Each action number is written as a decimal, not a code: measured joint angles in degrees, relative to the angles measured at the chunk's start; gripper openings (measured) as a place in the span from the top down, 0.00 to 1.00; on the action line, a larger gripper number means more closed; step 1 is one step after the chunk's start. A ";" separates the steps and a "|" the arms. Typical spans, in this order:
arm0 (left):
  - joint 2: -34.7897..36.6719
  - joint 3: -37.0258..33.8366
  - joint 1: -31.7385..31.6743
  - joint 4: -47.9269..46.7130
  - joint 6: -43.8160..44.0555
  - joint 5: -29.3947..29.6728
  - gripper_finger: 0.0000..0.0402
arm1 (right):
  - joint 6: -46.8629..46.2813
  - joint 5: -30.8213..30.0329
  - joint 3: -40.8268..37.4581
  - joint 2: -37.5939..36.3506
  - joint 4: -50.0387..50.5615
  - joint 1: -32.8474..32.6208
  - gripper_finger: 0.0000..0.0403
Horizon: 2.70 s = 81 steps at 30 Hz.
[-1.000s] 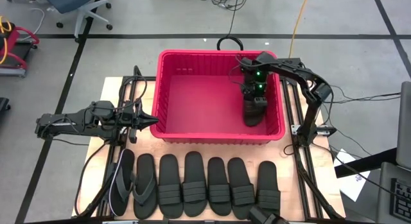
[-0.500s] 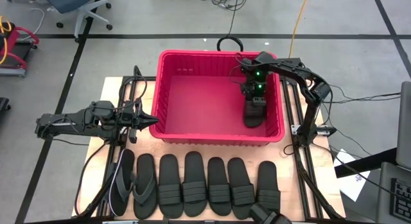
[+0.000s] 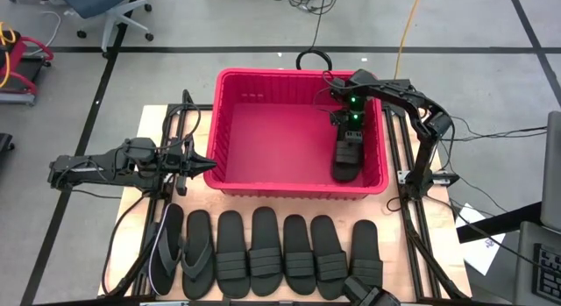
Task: Pick and place slides into bin
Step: Put the black slide into the red bin
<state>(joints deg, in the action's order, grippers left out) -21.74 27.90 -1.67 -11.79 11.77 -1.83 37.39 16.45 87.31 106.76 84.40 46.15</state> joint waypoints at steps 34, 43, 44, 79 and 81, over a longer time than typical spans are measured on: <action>0.00 0.00 -0.01 0.01 0.00 0.00 0.94 | -28.74 24.71 0.04 -47.18 -34.06 -9.59 1.00; -0.02 0.02 -0.01 10.22 14.40 0.65 0.94 | -30.62 30.29 0.07 -49.67 -35.86 -14.04 1.00; 0.00 0.01 -0.02 12.08 16.58 0.87 0.94 | -30.39 30.28 0.07 -49.78 -36.09 -14.37 1.00; -22.02 37.01 15.72 2.18 -23.07 21.98 1.00 | -40.31 13.38 0.00 -55.02 -29.30 -33.85 1.00; -22.68 37.93 16.18 2.13 -23.90 22.78 1.00 | -42.89 9.33 -0.01 -55.82 -29.18 -39.38 1.00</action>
<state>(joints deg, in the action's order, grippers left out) -44.42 65.84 14.51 -9.66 -12.13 20.95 -5.49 25.78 87.29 50.94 55.21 6.77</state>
